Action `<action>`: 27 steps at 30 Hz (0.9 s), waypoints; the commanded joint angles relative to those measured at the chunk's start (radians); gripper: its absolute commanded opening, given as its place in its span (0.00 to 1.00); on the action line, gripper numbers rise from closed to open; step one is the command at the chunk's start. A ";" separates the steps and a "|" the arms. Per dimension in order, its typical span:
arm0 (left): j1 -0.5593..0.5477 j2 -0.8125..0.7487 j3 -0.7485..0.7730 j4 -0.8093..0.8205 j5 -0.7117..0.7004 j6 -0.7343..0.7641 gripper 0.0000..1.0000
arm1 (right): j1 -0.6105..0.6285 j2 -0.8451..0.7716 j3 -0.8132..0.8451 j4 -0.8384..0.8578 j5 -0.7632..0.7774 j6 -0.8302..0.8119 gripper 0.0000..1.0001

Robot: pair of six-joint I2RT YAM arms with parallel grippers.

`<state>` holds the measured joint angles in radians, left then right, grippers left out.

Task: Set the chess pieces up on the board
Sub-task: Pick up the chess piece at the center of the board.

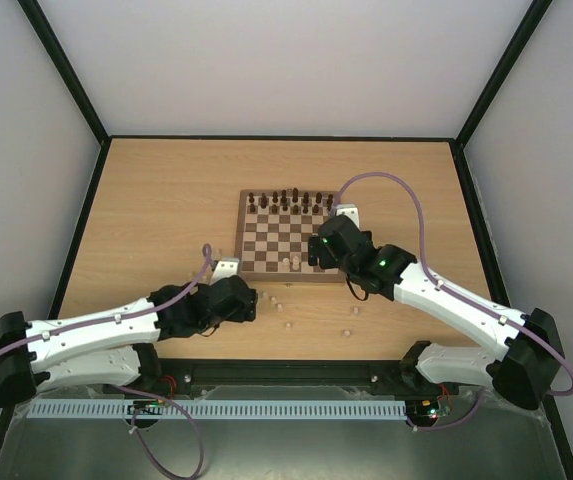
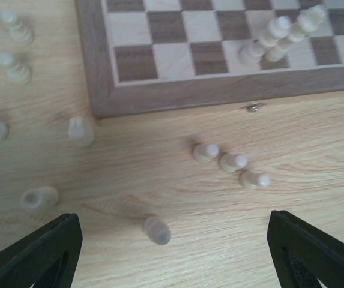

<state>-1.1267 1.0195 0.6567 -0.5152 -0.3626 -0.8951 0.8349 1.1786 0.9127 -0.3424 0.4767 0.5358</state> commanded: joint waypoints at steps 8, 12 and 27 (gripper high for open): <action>-0.016 0.097 -0.105 0.047 -0.020 -0.040 0.58 | -0.003 -0.001 -0.014 0.013 0.012 0.010 1.00; -0.015 0.119 -0.110 0.086 -0.013 -0.025 0.51 | -0.004 0.004 -0.014 0.014 0.015 0.010 1.00; -0.015 0.166 -0.115 0.116 0.010 -0.007 0.52 | -0.005 0.025 -0.013 0.016 0.015 0.008 1.00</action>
<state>-1.1358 1.1793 0.5503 -0.4011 -0.3550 -0.9035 0.8330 1.1931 0.9077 -0.3302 0.4774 0.5362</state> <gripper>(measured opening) 0.505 0.998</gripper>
